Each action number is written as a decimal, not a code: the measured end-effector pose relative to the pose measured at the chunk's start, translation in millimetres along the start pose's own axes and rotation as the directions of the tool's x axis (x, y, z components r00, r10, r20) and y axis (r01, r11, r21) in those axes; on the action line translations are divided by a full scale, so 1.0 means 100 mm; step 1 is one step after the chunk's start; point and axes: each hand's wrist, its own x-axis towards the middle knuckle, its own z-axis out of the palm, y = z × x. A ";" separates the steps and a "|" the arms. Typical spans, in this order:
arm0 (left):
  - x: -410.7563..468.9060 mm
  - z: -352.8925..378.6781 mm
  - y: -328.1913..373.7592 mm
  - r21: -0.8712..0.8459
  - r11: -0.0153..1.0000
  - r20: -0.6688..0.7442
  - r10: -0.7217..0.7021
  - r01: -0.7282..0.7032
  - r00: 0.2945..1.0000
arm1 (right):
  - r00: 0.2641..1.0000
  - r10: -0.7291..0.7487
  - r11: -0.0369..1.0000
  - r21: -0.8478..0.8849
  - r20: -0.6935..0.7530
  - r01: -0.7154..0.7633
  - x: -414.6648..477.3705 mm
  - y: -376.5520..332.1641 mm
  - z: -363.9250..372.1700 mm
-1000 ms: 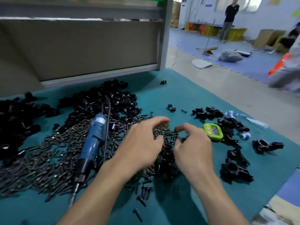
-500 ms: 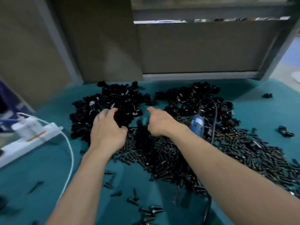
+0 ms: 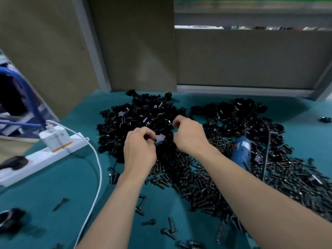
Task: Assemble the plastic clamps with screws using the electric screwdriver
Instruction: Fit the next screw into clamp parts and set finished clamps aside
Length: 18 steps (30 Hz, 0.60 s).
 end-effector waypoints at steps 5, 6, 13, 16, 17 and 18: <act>-0.28 -0.13 0.24 -0.584 0.805 0.011 -0.120 0.103 0.993 | 0.984 -0.114 0.794 0.607 0.141 0.005 -0.61 -0.02 -0.13; -0.35 -0.15 0.31 -0.672 0.724 0.112 -0.110 0.156 0.988 | 0.985 -0.109 0.720 0.694 0.132 -0.013 -0.74 0.00 -0.13; -0.59 -0.16 0.34 -0.605 0.783 0.369 0.118 0.142 0.922 | 0.989 0.060 0.484 0.862 0.139 -0.150 -1.27 0.31 -0.14; -0.59 -0.12 0.38 -0.599 0.793 0.390 0.163 0.116 0.906 | 0.972 0.072 0.168 0.958 0.223 -0.232 -1.32 0.33 -0.20; -0.57 -0.11 0.41 -0.585 0.806 0.388 0.179 0.092 0.904 | 0.972 0.073 0.137 0.963 0.224 -0.233 -1.32 0.33 -0.22; -0.55 -0.10 0.44 -0.572 0.818 0.388 0.202 0.063 0.899 | 0.973 0.077 0.135 0.965 0.216 -0.225 -1.33 0.34 -0.24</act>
